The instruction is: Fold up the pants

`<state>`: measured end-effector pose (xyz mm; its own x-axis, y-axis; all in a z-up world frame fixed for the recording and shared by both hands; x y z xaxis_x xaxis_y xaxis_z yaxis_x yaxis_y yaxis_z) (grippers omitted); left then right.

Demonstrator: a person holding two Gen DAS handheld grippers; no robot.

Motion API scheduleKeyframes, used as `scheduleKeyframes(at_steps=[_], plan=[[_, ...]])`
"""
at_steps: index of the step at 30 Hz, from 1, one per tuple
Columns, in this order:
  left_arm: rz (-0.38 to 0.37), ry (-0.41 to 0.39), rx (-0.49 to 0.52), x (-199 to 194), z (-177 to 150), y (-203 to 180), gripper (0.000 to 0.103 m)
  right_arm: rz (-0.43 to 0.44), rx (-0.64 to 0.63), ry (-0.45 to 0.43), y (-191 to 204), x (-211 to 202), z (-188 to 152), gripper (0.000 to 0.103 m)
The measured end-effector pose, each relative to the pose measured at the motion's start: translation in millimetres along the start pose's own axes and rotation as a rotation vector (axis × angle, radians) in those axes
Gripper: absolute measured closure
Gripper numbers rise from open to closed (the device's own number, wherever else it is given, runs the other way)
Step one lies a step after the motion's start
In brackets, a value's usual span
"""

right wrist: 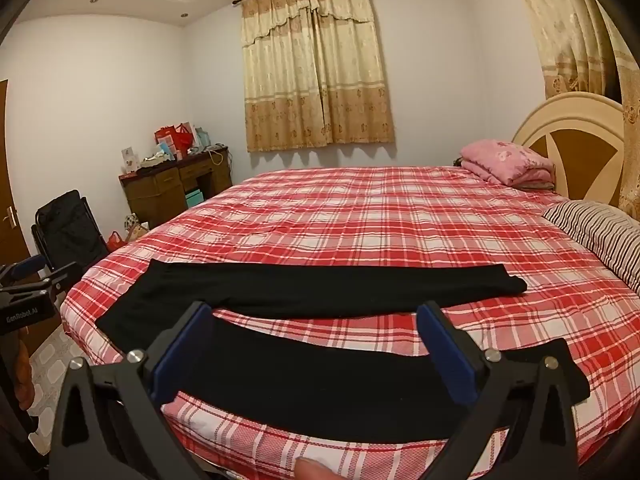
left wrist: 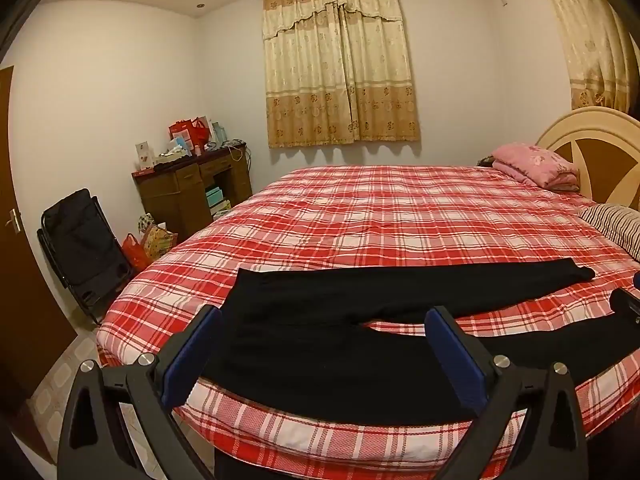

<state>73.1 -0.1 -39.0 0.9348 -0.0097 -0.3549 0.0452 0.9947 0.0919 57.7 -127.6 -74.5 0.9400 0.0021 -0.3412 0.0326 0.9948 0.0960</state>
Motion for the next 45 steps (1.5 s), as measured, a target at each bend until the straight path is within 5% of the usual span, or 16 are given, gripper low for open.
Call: scheduleKeyframes(at_steps=[45], plan=[[-0.008,0.015,0.001,5.4,-5.9,3.1,0.001,-0.011,-0.008,0.025,0.7,8.9,-7.9,0.000]])
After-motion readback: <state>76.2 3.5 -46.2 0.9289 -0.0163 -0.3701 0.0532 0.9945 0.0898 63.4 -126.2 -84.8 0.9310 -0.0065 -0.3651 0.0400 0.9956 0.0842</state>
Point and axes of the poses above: each gripper's, at about its wrist camera, not at the fingertips, and x roughly the way its jaws point, y to its left, z to its top, the point moved 8 cm from there along x, roughly the way its jaws point, and after that the axes turned 4 degrees about -y, right-handed, at the moved point
